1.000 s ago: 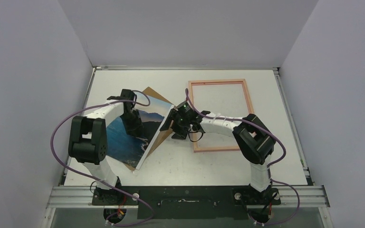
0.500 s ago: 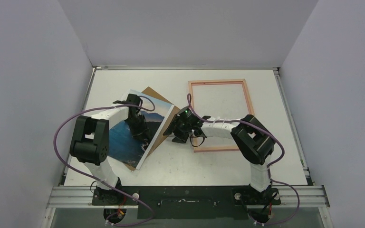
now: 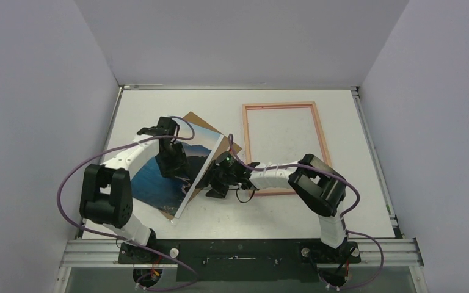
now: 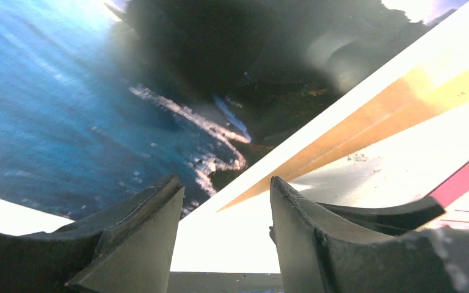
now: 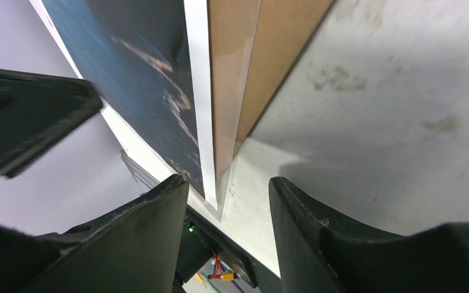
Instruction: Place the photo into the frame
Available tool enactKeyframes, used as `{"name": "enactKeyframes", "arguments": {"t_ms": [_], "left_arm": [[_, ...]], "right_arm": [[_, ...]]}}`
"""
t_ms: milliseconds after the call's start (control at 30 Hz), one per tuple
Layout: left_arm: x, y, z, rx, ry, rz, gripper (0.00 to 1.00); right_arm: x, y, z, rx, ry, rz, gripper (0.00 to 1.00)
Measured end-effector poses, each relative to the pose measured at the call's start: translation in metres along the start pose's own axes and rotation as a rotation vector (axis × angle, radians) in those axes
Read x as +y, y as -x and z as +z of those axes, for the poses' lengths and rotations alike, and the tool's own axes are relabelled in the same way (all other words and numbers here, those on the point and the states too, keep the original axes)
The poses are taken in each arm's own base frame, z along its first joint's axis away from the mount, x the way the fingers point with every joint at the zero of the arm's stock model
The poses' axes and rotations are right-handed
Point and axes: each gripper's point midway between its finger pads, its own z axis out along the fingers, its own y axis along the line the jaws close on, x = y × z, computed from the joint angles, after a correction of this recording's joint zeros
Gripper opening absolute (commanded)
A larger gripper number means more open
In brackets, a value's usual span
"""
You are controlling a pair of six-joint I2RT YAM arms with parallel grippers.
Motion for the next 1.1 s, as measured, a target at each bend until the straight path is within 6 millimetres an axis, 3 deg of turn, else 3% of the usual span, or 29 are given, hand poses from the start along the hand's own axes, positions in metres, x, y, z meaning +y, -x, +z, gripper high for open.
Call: {"name": "enactKeyframes", "arguments": {"t_ms": [167,433,933,1100], "left_arm": [[0.009,0.005,-0.034,-0.093,0.002,-0.008,0.53],[0.016,0.001,-0.059,-0.138,-0.010,-0.014,0.53],[0.021,-0.006,-0.062,-0.119,0.008,-0.003,0.54],[0.034,-0.010,-0.044,-0.095,0.076,-0.018,0.46]], "right_arm": [[-0.004,-0.034,0.005,0.041,0.000,0.003,0.45],[0.004,-0.076,0.021,0.054,0.071,-0.026,0.39],[0.015,-0.068,0.033,-0.116,0.149,0.026,0.40],[0.015,-0.066,0.033,-0.133,0.154,0.037,0.43]]}}
